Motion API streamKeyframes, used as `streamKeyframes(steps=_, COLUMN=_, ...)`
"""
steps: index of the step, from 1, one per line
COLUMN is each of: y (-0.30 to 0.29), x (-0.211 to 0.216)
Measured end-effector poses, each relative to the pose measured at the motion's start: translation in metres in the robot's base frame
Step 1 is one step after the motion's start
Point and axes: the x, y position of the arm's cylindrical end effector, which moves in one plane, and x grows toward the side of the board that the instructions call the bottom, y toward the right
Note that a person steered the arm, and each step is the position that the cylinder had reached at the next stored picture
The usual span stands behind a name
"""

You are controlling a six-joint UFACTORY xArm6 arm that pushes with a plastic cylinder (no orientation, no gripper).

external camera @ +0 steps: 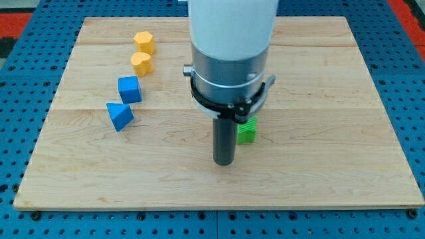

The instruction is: Slide the arm to the left side of the board

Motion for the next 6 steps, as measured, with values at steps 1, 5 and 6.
streamKeyframes(steps=1, y=-0.036, x=0.015)
streamKeyframes(steps=5, y=-0.306, x=-0.007)
streamKeyframes(steps=6, y=-0.287, x=-0.025)
